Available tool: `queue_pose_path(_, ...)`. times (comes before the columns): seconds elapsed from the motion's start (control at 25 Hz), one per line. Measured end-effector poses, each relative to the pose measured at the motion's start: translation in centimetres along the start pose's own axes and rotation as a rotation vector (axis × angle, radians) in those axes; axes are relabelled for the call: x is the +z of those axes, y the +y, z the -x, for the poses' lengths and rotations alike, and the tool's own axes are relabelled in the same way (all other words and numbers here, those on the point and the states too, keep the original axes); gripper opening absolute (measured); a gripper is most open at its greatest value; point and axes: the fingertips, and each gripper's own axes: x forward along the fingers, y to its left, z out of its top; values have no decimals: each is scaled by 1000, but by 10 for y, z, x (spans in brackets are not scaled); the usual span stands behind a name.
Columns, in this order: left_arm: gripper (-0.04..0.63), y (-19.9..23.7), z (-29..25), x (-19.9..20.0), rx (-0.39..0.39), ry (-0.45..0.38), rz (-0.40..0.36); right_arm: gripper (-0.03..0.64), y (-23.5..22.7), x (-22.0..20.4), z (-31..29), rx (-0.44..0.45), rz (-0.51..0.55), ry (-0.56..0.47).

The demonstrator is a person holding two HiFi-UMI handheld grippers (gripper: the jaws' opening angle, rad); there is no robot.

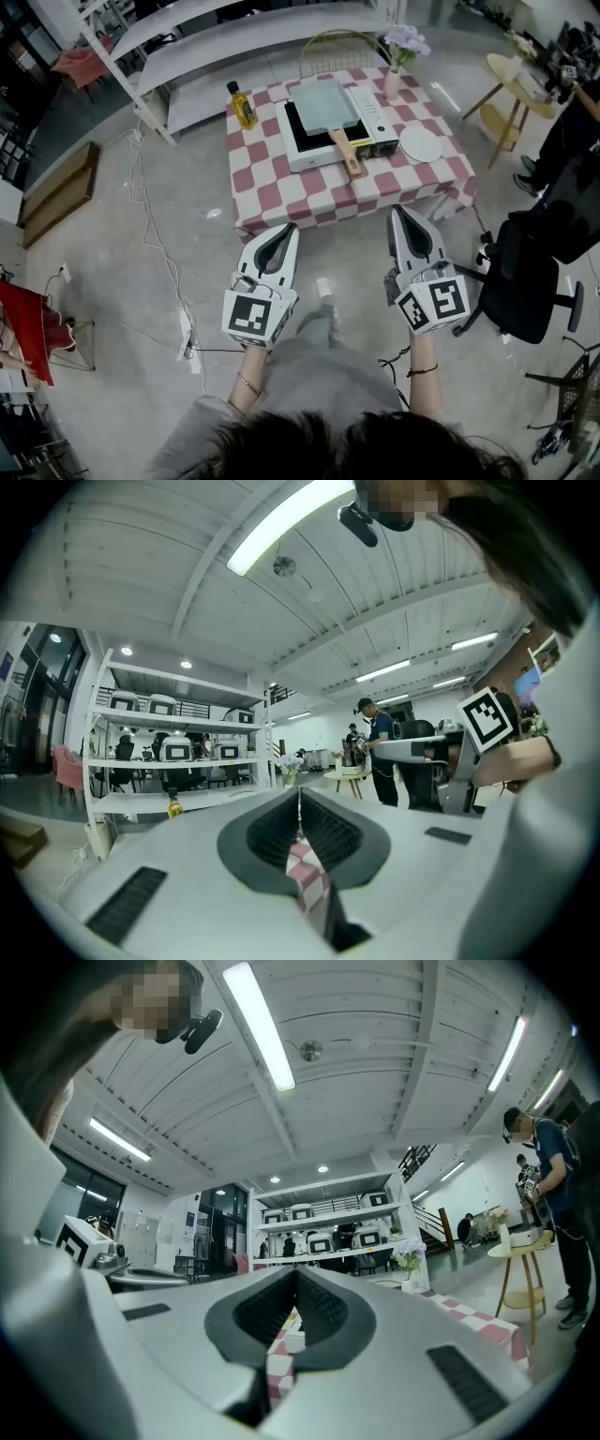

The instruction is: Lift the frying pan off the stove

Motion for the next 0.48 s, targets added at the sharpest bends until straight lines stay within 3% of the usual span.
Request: queue_pose_path(0.48, 29, 26, -48, -16, -13, 19, 42, 21, -24, -17, -52, 21, -9, 31)
